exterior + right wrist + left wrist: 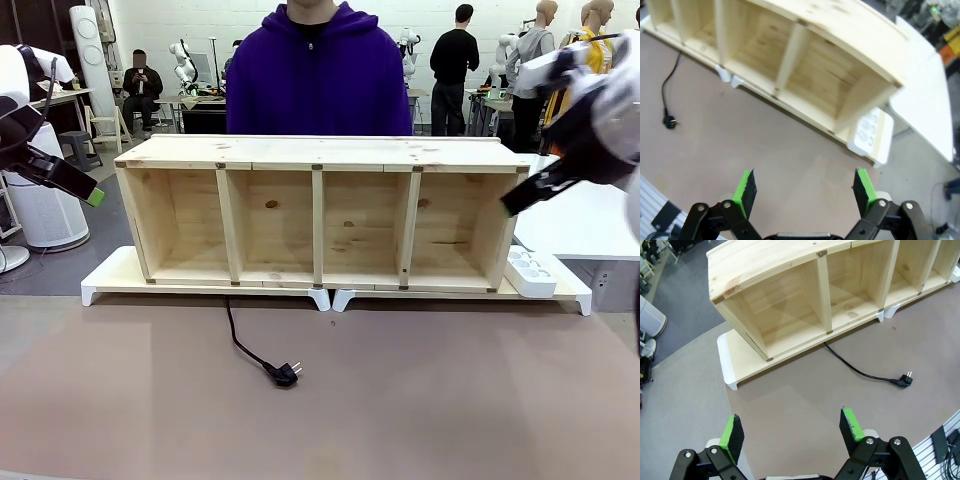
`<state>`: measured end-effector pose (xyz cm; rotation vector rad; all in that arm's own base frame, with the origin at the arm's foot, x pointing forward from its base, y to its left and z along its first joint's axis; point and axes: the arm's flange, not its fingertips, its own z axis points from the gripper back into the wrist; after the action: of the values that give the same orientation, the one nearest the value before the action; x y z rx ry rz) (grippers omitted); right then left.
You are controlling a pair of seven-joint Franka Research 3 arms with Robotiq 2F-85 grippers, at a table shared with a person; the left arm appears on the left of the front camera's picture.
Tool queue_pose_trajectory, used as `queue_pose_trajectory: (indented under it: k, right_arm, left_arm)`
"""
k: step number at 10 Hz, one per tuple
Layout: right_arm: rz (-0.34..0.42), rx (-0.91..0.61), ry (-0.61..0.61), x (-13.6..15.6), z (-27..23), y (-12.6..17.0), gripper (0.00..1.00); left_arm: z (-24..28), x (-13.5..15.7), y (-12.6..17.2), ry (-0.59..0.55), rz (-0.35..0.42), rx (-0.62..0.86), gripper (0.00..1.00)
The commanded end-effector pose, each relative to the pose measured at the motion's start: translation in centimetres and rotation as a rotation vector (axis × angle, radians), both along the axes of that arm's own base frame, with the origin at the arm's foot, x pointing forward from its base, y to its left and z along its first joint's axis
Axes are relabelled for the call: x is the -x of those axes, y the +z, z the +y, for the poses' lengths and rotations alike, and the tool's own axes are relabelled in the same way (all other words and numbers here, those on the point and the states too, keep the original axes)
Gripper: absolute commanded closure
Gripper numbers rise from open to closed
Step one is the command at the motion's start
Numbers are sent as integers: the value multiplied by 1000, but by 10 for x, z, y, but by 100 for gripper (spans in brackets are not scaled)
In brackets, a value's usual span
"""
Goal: Perform cable management.
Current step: When the cord part of the Power Cable appears at the lower middle area of the table and stops, grasp the cord part of the Power Cable.
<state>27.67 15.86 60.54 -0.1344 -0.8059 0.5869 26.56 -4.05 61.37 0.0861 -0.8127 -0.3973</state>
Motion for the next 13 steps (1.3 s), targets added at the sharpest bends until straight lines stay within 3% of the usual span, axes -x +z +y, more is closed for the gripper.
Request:
queue_pose_trajectory:
  k: [1, 4, 6, 10, 13]
  right_arm:
    - [69, 17, 95, -31, 41, 4, 0]
    - [233, -22, 103, -61, 111, -36, 0]
    - [288, -71, 120, -86, 152, -63, 0]
    - [426, -49, 159, -98, 227, -95, 0]
    - [583, -98, 124, -108, 272, -120, 0]
  left_arm:
    - [0, -3, 0, 2, -11, 5, 0]
    - [0, -3, 0, 2, -11, 5, 0]
    - [0, -3, 0, 2, -11, 5, 0]
    - [0, -3, 0, 2, -11, 5, 0]
    - [0, -3, 0, 2, -11, 5, 0]
